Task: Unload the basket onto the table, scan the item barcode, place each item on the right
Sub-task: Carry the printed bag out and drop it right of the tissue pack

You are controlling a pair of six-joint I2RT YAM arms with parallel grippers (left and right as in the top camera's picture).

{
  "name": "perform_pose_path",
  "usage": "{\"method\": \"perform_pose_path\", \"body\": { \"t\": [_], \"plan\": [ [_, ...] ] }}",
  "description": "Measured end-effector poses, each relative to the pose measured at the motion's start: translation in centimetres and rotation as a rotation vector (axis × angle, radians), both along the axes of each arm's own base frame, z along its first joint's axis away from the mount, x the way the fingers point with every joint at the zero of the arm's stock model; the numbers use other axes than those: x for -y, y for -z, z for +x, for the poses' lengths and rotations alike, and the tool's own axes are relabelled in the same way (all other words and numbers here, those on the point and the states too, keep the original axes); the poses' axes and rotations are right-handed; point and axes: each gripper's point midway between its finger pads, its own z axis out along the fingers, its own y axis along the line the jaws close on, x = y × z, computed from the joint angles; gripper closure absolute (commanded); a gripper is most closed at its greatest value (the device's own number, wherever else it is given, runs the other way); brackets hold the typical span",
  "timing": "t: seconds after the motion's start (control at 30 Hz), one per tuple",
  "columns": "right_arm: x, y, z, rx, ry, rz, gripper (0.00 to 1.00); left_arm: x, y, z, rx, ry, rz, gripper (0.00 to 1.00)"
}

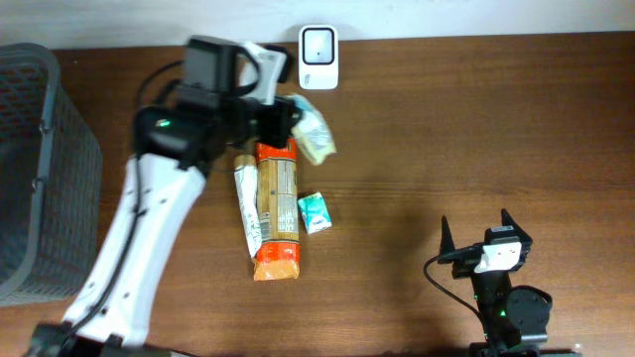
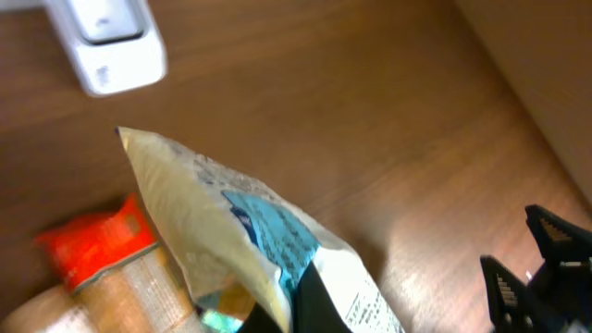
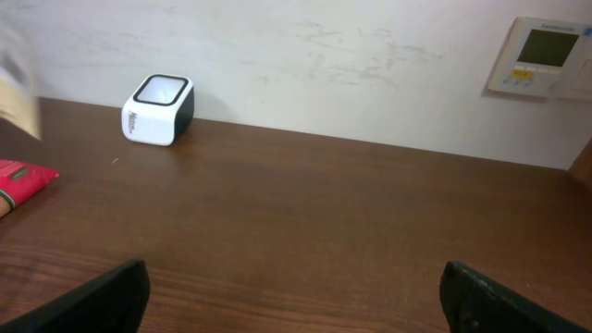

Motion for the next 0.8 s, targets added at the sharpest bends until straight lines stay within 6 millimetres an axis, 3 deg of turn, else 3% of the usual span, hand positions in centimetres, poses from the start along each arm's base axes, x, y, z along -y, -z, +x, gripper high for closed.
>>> {"method": "perform_pose_path", "body": {
  "t": [0.1, 0.17, 0.2, 0.3, 0.37, 0.5, 0.53, 0.63, 0.73, 0.8],
  "plan": [
    [0.0, 0.0, 0.0, 0.000, 0.000, 0.001, 0.02, 5.0, 2.0, -0.3, -0.005, 0.107, -0.001, 1.00],
    [0.0, 0.0, 0.0, 0.000, 0.000, 0.000, 0.02, 7.2, 3.6, -0.9, -0.035, 0.156, 0.010, 1.00],
    [0.0, 0.0, 0.0, 0.000, 0.000, 0.000, 0.02, 8.8, 5.3, -1.6, -0.070, 0.195, 0.025, 1.00],
    [0.0, 0.0, 0.0, 0.000, 0.000, 0.000, 0.01, 11.3, 8.4, -2.4, -0.128, 0.246, 0.050, 1.00],
    [0.0, 0.0, 0.0, 0.000, 0.000, 0.000, 0.01, 13.0, 11.6, -3.0, -0.188, 0.279, 0.080, 1.00],
    [0.0, 0.0, 0.0, 0.000, 0.000, 0.000, 0.01, 14.4, 15.1, -3.9, -0.268, 0.310, 0.103, 1.00],
    [0.0, 0.0, 0.0, 0.000, 0.000, 0.000, 0.01, 14.5, 15.4, -4.0, -0.274, 0.314, 0.105, 0.96],
    [0.0, 0.0, 0.0, 0.000, 0.000, 0.000, 0.01, 14.5, 15.5, -4.0, -0.276, 0.312, 0.105, 0.67],
    [0.0, 0.0, 0.0, 0.000, 0.000, 0.000, 0.01, 13.9, 15.9, -4.1, -0.297, 0.289, 0.136, 0.28],
    [0.0, 0.0, 0.0, 0.000, 0.000, 0.000, 0.01, 13.3, 16.3, -4.1, -0.301, 0.276, 0.163, 0.21]
  ]
}}
